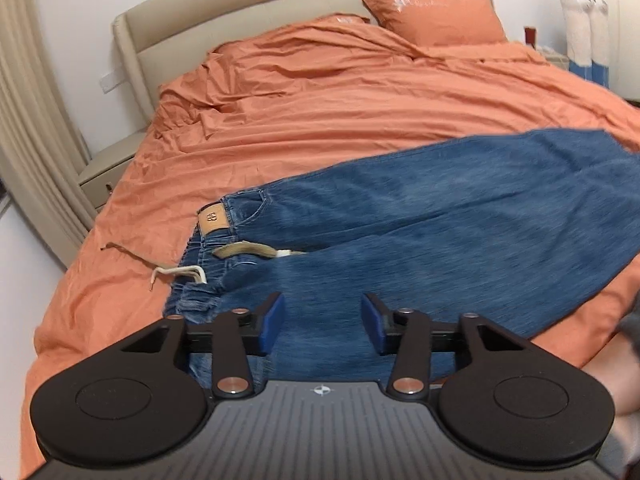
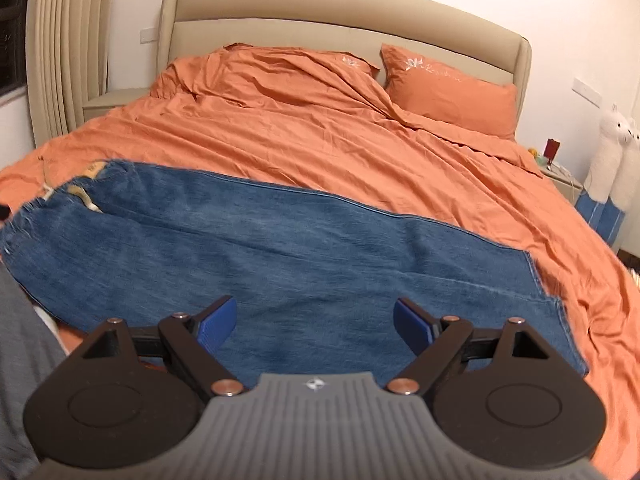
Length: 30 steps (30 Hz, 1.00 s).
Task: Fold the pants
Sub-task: 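Grasp the jeans waistband with the left tool while the right tool reaches for the leg hem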
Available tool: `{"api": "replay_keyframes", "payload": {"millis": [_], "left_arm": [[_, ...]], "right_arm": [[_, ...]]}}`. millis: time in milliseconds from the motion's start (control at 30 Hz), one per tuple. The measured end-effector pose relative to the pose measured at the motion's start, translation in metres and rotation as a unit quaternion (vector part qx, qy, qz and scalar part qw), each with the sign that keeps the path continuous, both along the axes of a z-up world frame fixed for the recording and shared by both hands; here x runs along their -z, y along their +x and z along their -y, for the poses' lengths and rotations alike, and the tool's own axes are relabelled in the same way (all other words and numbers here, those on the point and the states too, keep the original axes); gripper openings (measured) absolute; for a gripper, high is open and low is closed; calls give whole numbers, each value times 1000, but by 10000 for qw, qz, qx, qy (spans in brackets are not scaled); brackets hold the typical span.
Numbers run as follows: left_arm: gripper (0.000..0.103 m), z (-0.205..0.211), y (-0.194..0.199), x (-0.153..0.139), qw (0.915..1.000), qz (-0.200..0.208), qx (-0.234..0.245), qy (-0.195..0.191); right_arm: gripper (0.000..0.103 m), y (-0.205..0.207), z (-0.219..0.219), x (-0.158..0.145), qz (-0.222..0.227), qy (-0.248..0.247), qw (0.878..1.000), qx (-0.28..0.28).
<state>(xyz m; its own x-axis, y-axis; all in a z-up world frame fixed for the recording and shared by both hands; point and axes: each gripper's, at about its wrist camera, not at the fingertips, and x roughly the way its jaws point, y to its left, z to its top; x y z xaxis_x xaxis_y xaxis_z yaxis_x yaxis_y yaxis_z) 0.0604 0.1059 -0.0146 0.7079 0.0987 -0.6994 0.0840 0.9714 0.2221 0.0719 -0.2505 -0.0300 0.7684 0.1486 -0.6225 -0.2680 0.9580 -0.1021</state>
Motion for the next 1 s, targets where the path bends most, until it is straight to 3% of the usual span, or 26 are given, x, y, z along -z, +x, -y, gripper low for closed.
{"api": "replay_keyframes", "payload": {"millis": [67, 167, 233, 367, 533, 700, 733, 800, 833, 933, 1000], "left_arm": [[38, -19, 12, 4, 9997, -104, 219, 53], [37, -47, 22, 14, 9950, -166, 906, 377], [37, -63, 28, 25, 9863, -374, 1425, 739], [38, -83, 36, 53, 9566, -1240, 2304, 1284], [39, -79, 28, 85, 8988, -2058, 3301, 2022], [56, -71, 35, 119, 8583, -2377, 3725, 2610], [58, -69, 37, 124, 8539, -2366, 3773, 2692], [56, -66, 39, 136, 8503, -2405, 3773, 2771], [45, -66, 39, 141, 8515, -2402, 3719, 2809], [29, -66, 40, 138, 8659, -2300, 3521, 2707], [22, -67, 40, 126, 8792, -2153, 3371, 2589]], "right_arm": [[81, 12, 6, 7, -175, -51, 9998, -52], [67, 25, 18, 14, -346, -47, 9994, 12], [59, 35, 24, 18, -539, -46, 9985, 23], [58, 52, 39, 28, -912, 307, 9951, 229], [58, 66, 38, 38, -1208, 533, 9907, 332], [59, 76, 31, 40, -1370, 571, 9883, 361], [59, 77, 32, 39, -1391, 595, 9878, 364], [59, 78, 34, 37, -1438, 668, 9866, 397], [59, 79, 36, 36, -1476, 732, 9855, 409], [59, 81, 50, 29, -1557, 894, 9825, 495], [59, 83, 62, 22, -1462, 689, 9849, 613]]}}
